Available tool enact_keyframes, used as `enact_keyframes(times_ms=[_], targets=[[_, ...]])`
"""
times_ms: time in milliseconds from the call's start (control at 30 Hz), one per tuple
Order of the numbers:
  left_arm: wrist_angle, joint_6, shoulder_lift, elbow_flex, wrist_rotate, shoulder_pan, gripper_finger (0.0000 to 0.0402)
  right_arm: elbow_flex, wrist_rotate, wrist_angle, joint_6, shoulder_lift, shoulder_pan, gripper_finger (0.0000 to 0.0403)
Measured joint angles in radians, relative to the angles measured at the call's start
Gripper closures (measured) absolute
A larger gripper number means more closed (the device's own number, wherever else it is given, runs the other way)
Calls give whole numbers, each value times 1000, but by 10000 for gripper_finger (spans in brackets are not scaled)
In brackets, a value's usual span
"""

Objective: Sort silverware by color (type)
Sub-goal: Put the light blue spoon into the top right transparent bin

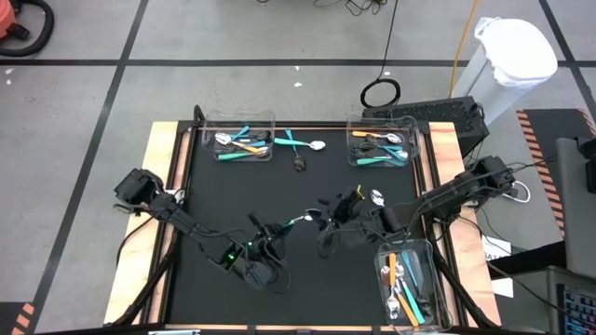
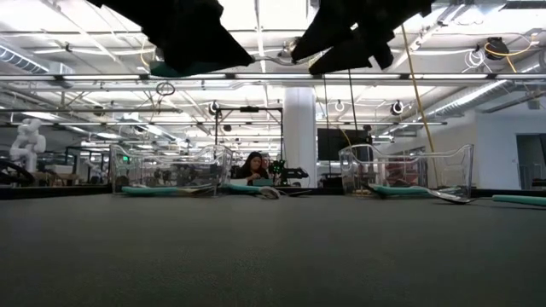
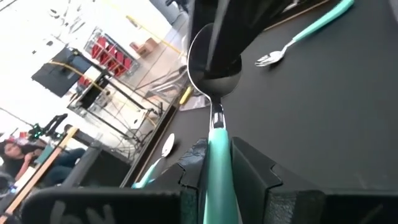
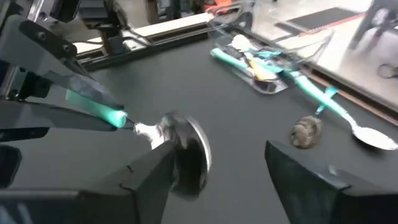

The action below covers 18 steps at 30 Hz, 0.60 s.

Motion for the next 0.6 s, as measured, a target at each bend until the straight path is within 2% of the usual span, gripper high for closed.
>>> enact_keyframes(times_ms=[133,267,300,467,600], targets=[[1,12,0,0,28,0,341,0,-54,2,-29,0,-5,238],[2,-11,0,0,64,3,340,0,-118,2,-75,0,-4,360],[0,-32,1,-1,66,6,341,0,-134,5,-90,-1,-4,379],[14,-101,1,0,73,27,341,0,-149,-29,-114,1,-5,396],[6,-103,1,0,101,34,341,0,-75,-184,-72,-59,-8,397]])
